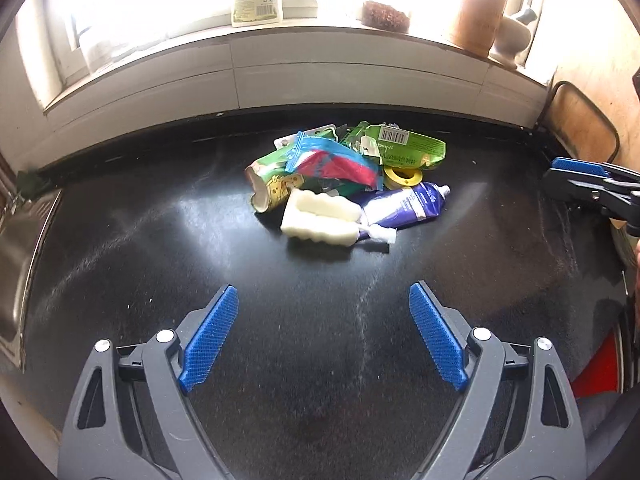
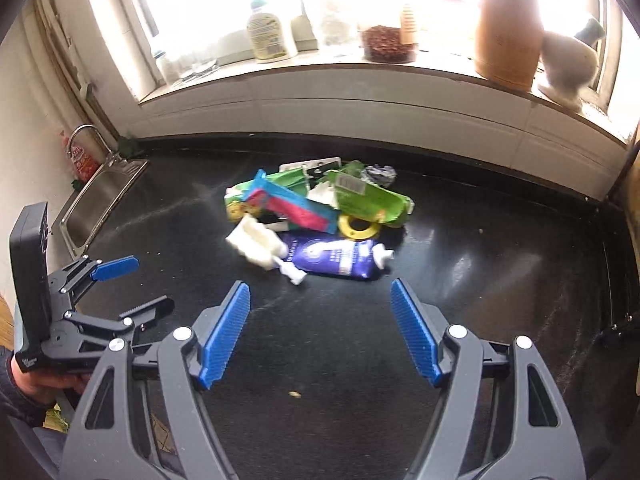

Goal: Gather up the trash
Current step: 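Move both open tools back over the counter pile, then grasp a green snack bag with the left tool while the right tool grasps a green wrapper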

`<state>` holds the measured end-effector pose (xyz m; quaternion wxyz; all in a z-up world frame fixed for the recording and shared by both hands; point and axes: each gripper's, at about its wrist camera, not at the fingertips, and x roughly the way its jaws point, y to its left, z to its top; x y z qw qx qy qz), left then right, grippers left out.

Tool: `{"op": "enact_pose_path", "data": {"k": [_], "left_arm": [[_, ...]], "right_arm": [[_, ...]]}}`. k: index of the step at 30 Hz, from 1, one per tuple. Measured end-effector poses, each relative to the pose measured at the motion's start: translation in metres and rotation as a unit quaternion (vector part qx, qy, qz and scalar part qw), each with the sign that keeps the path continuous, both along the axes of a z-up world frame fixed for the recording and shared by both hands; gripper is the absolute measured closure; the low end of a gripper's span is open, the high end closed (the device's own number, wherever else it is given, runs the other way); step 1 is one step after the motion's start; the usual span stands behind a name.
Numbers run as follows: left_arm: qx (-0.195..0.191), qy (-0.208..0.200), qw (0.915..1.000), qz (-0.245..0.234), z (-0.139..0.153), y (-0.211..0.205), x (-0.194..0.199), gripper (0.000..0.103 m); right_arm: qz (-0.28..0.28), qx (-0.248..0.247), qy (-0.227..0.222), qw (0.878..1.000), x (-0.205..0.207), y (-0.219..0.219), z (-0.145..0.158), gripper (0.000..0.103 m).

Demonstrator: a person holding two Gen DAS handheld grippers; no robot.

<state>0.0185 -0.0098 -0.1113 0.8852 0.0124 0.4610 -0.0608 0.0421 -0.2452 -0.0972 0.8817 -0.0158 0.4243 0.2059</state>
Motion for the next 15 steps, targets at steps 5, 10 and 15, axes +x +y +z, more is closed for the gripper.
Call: {"op": "enact_pose_path", "data": {"k": [5, 10, 15], "left_arm": [[0.034, 0.004, 0.9994, -0.007, -0.009, 0.003, 0.042, 0.018], [0.047, 0.019, 0.9982, -0.03, -0.022, 0.02, 0.096, 0.018], [0.071, 0.043, 0.9937, -0.075, -0.049, 0.03, 0.146, 0.018]], "right_arm": [[0.018, -0.002, 0.006, 1.0, 0.032, -0.009, -0.008, 0.032], [0.041, -0.019, 0.014, 0.999, 0.072, -0.008, -0.018, 0.032], [0.064, -0.035, 0.031, 0.997, 0.116, -0.002, -0.034, 0.032]]}}
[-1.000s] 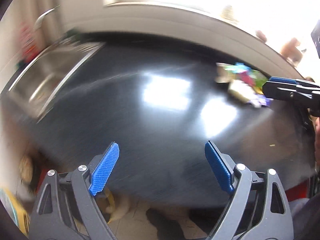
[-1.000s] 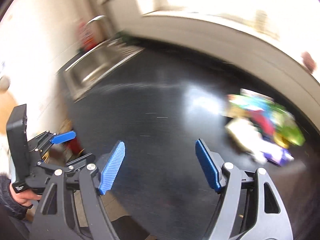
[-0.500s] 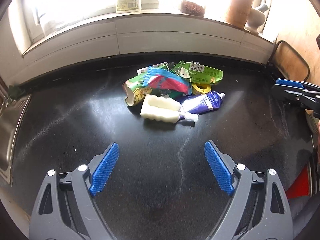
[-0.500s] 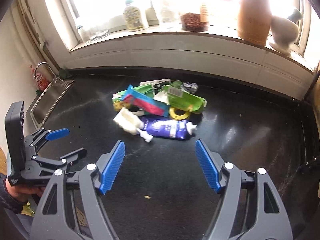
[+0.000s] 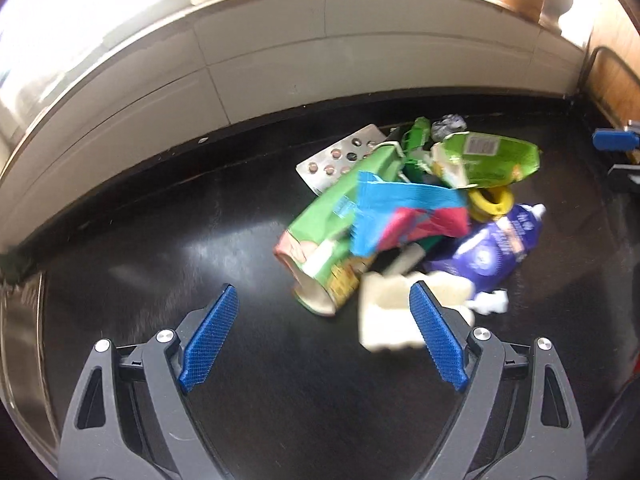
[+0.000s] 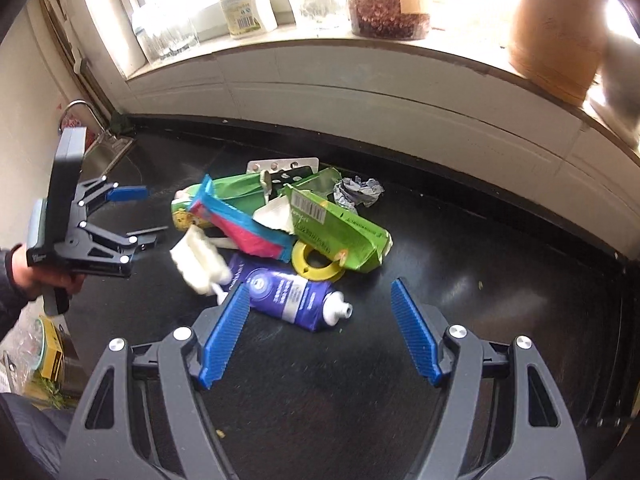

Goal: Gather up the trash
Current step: 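Grasp a green snack bag with the left tool while the right tool grasps a green wrapper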

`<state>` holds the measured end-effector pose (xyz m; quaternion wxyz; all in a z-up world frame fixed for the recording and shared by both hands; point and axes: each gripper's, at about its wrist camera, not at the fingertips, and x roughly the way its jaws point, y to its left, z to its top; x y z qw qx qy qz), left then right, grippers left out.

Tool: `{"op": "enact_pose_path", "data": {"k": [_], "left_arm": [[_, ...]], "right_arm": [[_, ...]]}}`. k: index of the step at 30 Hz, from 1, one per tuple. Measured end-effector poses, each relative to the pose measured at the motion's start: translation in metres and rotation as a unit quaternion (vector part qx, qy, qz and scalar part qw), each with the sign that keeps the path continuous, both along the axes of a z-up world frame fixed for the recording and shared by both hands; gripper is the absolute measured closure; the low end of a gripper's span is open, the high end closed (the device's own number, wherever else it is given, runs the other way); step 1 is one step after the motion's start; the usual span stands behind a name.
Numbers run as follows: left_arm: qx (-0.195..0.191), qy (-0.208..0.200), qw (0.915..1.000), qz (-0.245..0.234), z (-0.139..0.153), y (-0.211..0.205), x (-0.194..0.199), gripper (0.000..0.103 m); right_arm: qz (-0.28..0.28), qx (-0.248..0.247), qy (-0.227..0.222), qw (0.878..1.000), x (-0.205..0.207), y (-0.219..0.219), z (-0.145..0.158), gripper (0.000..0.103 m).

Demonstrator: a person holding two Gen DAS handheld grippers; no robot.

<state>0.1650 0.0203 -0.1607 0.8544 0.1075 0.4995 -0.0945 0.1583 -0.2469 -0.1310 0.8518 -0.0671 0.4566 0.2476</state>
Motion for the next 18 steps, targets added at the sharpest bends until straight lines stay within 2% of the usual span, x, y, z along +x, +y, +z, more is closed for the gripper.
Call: {"op": "enact_pose_path", "data": {"k": [5, 8, 11, 12, 13, 14, 16, 18], "left_arm": [[-0.01, 0.031, 0.9982, -0.05, -0.026, 0.003, 0.034, 0.018], [-0.028, 0.037, 0.9967, -0.066, -0.034, 0.004, 0.047, 0.018], [-0.03, 0.04, 0.995, -0.086, -0.041, -0.001, 0.055, 0.018], [-0.031, 0.043, 0.9941, -0.094, -0.043, -0.003, 0.057, 0.022], [-0.034, 0.046, 0.9933, -0.101, -0.045, -0.004, 0.057, 0.026], [-0.034, 0.05, 0.9926, -0.105, -0.047, -0.005, 0.057, 0.038], [-0.033, 0.051, 0.9925, -0.106, -0.046, -0.005, 0.055, 0.039], [-0.036, 0.045, 0.9928, -0.105, -0.041, -0.004, 0.051, 0.041]], "right_arm": [[0.03, -0.032, 0.022, 0.999, 0.039, 0.015, -0.026, 0.032], [0.048, -0.059, 0.033, 0.997, 0.059, 0.027, -0.046, 0.032], [0.065, -0.082, 0.033, 0.994, 0.075, 0.039, -0.059, 0.032], [0.068, -0.086, 0.034, 0.993, 0.079, 0.042, -0.062, 0.035], [0.074, -0.095, 0.036, 0.992, 0.083, 0.046, -0.066, 0.039], [0.079, -0.099, 0.038, 0.991, 0.085, 0.049, -0.068, 0.054], [0.084, -0.102, 0.037, 0.991, 0.087, 0.052, -0.069, 0.065], [0.088, -0.097, 0.034, 0.991, 0.084, 0.052, -0.065, 0.085]]}}
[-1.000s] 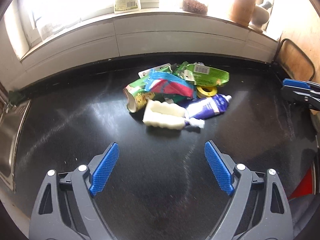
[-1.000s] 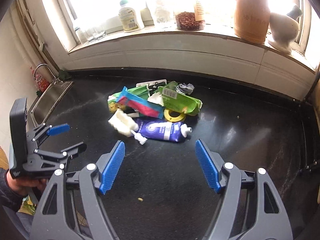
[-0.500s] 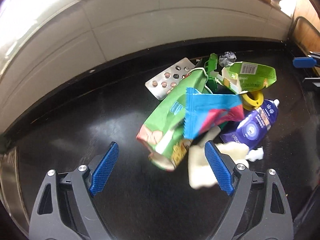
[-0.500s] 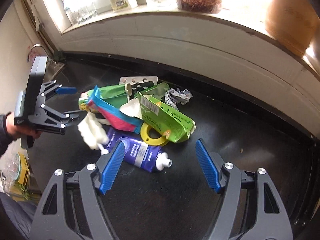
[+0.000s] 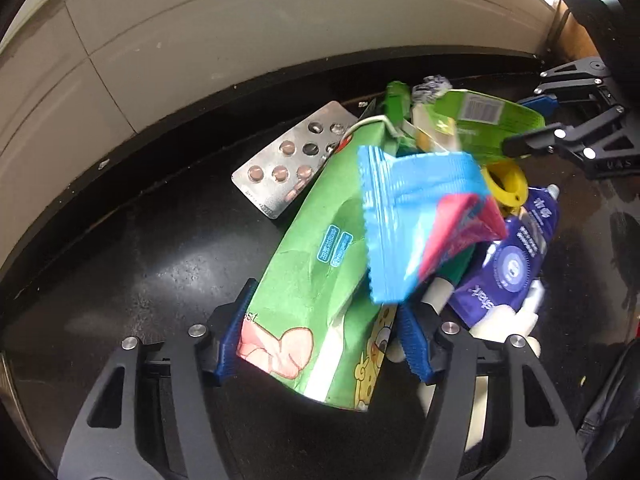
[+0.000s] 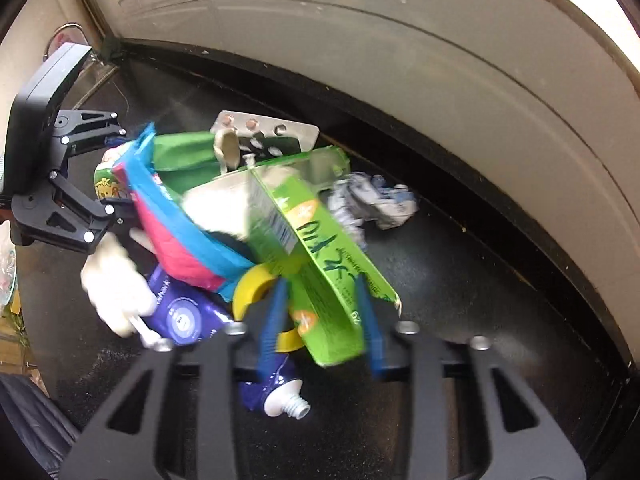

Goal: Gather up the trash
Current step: 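Grasp a green snack bag with the left tool while the right tool grasps a green wrapper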

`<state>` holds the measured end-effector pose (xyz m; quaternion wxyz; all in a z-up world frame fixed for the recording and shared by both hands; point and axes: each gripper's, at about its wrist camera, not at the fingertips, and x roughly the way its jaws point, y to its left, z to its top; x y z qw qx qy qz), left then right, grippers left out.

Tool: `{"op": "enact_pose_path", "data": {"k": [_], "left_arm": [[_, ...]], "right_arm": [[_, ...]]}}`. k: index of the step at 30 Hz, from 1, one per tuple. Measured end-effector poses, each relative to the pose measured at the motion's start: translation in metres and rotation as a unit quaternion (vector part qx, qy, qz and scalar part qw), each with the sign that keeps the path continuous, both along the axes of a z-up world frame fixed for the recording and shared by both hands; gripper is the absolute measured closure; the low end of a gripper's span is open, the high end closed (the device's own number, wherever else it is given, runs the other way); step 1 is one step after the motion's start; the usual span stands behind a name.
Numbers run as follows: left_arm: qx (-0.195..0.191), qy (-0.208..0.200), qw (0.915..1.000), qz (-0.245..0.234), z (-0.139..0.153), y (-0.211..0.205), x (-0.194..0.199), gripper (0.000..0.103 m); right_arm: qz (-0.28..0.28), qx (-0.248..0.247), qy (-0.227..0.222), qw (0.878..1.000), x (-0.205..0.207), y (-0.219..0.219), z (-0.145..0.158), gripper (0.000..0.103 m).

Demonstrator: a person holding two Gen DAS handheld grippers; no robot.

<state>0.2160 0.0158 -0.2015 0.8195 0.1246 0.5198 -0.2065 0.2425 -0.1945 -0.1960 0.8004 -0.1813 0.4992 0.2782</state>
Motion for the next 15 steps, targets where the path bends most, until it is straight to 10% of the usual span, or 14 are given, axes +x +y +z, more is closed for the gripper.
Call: {"op": "enact_pose_path", "data": {"k": [15], "left_arm": [[0.003, -0.041, 0.9875, 0.152, 0.083, 0.017, -0.089, 0.045]], "right_arm": [[-0.073, 0.076, -0.025, 0.994, -0.084, -0.034, 0.066, 0.089]]}}
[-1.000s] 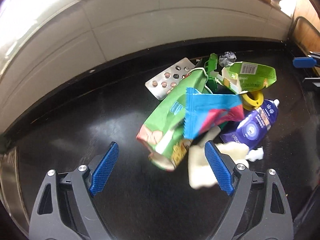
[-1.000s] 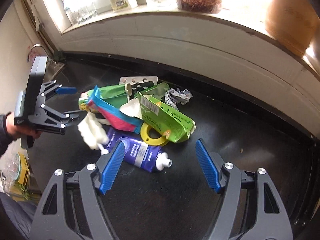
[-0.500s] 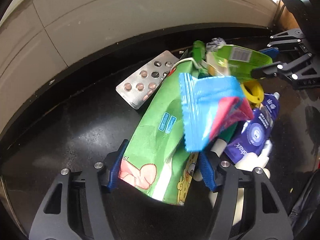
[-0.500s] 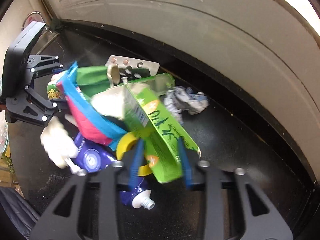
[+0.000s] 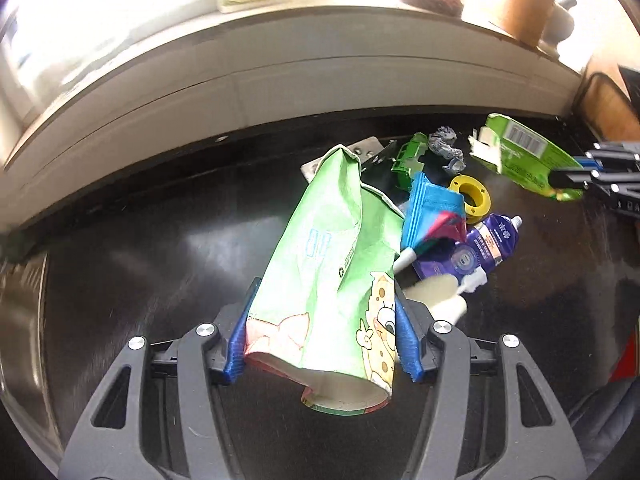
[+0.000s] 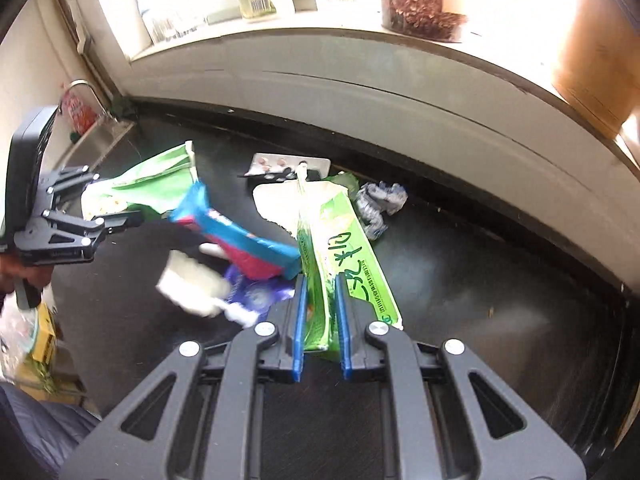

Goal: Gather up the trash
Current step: 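Grasp a green snack bag with the left tool while the right tool grasps a green wrapper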

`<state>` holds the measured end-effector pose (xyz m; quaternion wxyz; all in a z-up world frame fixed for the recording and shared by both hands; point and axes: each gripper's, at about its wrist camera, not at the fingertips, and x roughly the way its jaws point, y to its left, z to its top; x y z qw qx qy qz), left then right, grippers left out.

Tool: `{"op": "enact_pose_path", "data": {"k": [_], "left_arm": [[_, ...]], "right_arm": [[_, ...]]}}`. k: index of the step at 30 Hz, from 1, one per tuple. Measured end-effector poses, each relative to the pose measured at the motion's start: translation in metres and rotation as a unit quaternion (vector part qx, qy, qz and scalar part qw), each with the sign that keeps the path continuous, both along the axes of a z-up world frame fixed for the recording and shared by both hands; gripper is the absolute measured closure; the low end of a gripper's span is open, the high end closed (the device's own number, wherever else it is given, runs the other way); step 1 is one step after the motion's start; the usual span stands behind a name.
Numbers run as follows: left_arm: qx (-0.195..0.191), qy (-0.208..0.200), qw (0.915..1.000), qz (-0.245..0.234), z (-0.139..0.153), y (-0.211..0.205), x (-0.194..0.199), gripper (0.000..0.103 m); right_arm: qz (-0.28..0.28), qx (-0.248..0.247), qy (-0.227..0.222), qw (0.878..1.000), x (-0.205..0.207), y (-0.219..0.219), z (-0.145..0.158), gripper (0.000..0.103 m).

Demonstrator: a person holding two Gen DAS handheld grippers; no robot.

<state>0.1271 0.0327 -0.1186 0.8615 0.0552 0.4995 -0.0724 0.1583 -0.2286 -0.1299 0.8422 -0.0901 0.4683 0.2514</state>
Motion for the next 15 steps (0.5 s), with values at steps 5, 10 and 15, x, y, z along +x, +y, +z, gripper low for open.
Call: {"op": "enact_pose_path", "data": {"k": [5, 10, 15], "left_arm": [[0.012, -0.01, 0.998, 0.06, 0.018, -0.002, -0.045, 0.046], [0.014, -0.019, 0.9937, 0.109, 0.03, 0.001, -0.087, 0.046], [0.013, -0.025, 0.9892, 0.144, 0.04, 0.015, -0.126, 0.047]], "right_arm": [[-0.009, 0.01, -0.005, 1.0, -0.037, 0.005, 0.011, 0.089], [-0.007, 0.026, -0.008, 1.0, -0.068, 0.02, 0.023, 0.089], [0.017, 0.036, -0.009, 0.999, -0.093, 0.051, 0.029, 0.089]]}}
